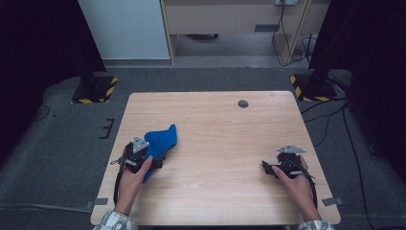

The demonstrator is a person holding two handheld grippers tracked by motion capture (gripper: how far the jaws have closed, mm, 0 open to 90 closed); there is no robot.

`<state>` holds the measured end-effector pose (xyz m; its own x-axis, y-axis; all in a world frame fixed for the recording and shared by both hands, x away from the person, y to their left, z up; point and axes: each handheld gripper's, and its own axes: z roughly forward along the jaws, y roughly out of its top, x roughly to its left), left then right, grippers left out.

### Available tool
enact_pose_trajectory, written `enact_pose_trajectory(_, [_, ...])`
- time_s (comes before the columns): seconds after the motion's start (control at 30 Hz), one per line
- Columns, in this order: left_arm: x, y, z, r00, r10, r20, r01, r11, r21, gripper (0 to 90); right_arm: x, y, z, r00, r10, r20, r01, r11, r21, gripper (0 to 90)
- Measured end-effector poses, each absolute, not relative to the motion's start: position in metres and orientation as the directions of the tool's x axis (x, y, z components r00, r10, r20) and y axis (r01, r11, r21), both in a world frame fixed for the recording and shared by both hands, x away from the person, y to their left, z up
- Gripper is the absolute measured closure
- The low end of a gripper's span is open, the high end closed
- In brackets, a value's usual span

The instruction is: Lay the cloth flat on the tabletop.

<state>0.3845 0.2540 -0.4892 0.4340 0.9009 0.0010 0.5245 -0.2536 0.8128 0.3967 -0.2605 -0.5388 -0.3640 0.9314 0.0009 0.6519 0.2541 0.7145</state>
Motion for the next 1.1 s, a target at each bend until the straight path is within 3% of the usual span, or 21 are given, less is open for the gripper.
enact_pose_trajectory(0.83, [0.405,0.269,-0.530,0.397,0.918,0.008,0.661,-0.292,0.691,2.0,0.396,-0.260,-0.539,-0.366,0.930,-0.001,0.650,0.257,0.715,5.6])
enact_pose_trajectory(1.1, [0.406,0.270,-0.534,0.405,0.914,0.009,0.655,-0.297,0.695,1.0,0.396,-0.260,-0.539,-0.367,0.930,0.000,0.652,0.257,0.714,5.6])
